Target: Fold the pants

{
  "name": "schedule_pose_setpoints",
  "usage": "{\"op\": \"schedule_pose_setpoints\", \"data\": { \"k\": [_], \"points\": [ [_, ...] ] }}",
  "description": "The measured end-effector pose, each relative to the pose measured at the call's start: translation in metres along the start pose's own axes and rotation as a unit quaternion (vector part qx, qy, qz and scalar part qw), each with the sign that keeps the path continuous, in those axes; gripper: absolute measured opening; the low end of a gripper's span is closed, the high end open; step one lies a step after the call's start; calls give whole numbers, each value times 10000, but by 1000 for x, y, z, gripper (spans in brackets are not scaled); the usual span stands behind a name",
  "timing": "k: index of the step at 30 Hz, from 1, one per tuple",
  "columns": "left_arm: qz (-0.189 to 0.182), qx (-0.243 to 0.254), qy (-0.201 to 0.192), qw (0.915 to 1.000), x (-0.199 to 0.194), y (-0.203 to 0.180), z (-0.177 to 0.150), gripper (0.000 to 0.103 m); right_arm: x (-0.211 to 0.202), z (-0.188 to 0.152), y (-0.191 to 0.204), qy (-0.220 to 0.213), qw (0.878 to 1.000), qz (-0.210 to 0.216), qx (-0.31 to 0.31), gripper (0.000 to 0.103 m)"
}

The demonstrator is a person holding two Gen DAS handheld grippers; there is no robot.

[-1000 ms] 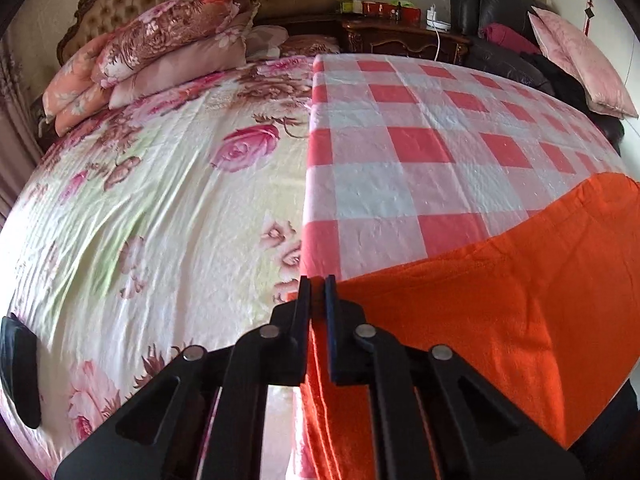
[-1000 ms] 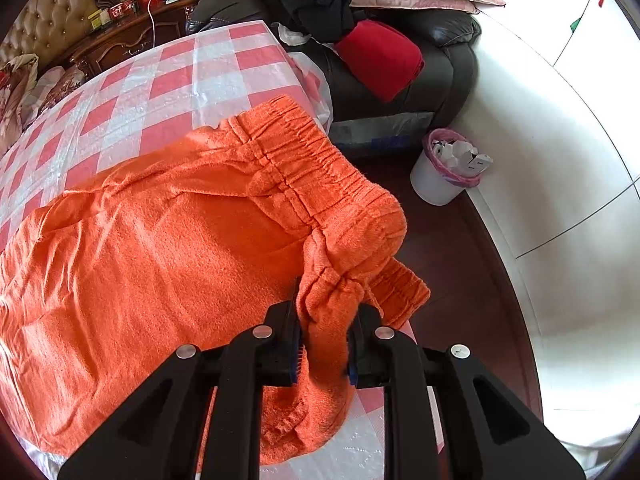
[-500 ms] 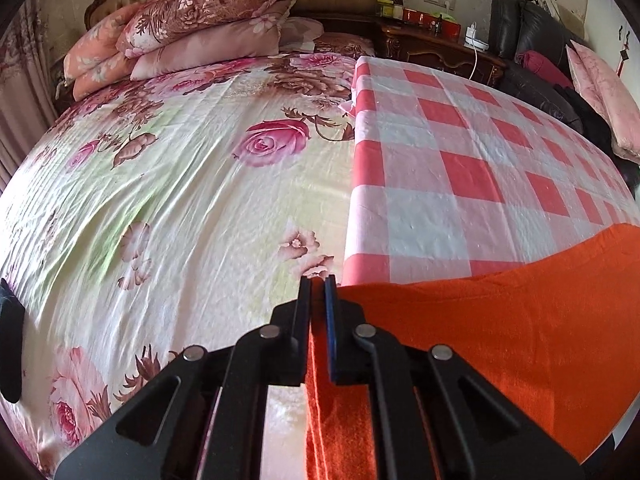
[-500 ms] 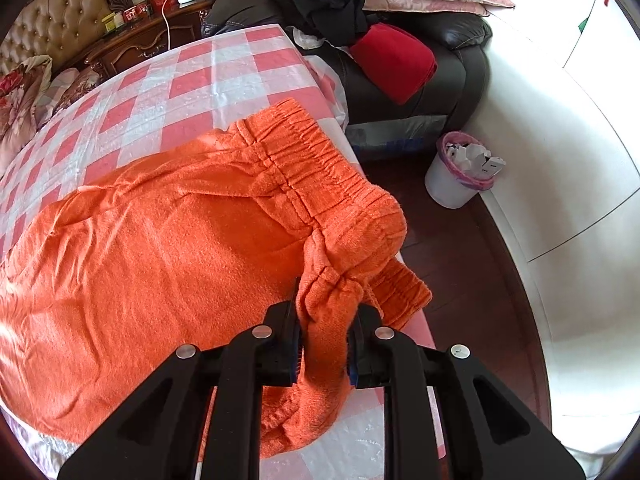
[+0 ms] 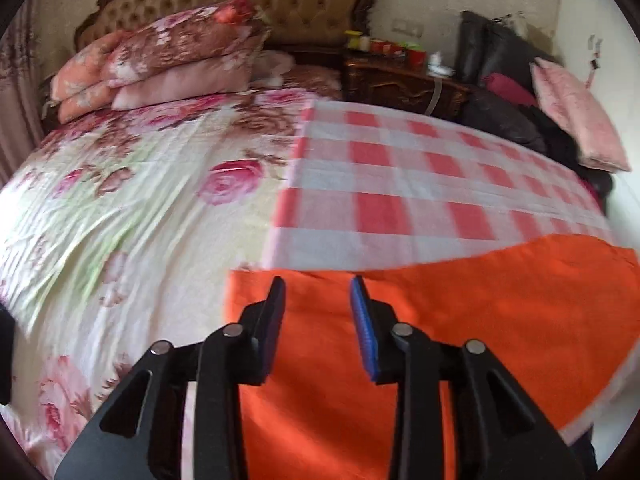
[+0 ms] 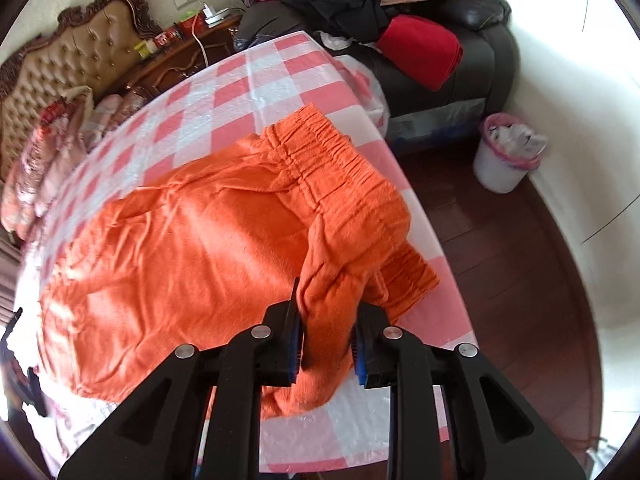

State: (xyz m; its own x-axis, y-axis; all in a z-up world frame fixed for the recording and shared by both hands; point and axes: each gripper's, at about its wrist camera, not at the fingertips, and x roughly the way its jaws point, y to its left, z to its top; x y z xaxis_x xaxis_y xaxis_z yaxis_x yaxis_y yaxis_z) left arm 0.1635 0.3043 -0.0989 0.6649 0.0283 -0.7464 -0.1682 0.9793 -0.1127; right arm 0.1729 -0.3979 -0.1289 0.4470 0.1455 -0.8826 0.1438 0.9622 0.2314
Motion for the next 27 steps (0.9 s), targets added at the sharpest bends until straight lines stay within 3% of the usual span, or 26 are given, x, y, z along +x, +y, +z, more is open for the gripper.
{"op": "schedule_pose_setpoints", "data": {
  "k": [1,3,5,8,12,15,17,20,22,25,27],
  "points": [
    [-362,144,21,9992,-9,-25,-10,47,1,-1,-1,2,10000,40,8,24],
    [-991,468,98,9939,-23,-76,-35,47,2,-2,-2,-63,10000,58,-4,21],
    [-1599,962,234,9822,-30,-133,-64,47,3,-3,-2,-104,9999,-33,3,16],
    [-1915,1852,364,9632,-31,-205,-94,46,-11,4,19,-384,9981,-232,-430,14],
    [-1655,3019,357,9382,-15,-268,-124,45,-37,23,44,-712,9944,-119,-766,14],
    [-1404,3603,396,9213,-3,-287,-135,34,-40,33,48,-699,9947,-113,-750,14],
    [-1342,3644,533,9200,3,-285,-135,11,-40,37,47,-709,9949,-91,-712,14],
    [-1488,3441,556,9254,0,-274,-120,6,-40,43,47,-709,9950,-25,-702,14],
    [-1461,3495,553,9238,-1,-269,-111,3,-39,44,49,-714,9947,-31,-738,14],
    [-919,4110,344,9063,5,-276,-107,2,-35,50,54,-743,9945,-17,-738,14],
    [-236,4300,-361,9018,-9,-281,-92,2,-47,52,59,-1023,9922,134,-702,13]
  ]
}}
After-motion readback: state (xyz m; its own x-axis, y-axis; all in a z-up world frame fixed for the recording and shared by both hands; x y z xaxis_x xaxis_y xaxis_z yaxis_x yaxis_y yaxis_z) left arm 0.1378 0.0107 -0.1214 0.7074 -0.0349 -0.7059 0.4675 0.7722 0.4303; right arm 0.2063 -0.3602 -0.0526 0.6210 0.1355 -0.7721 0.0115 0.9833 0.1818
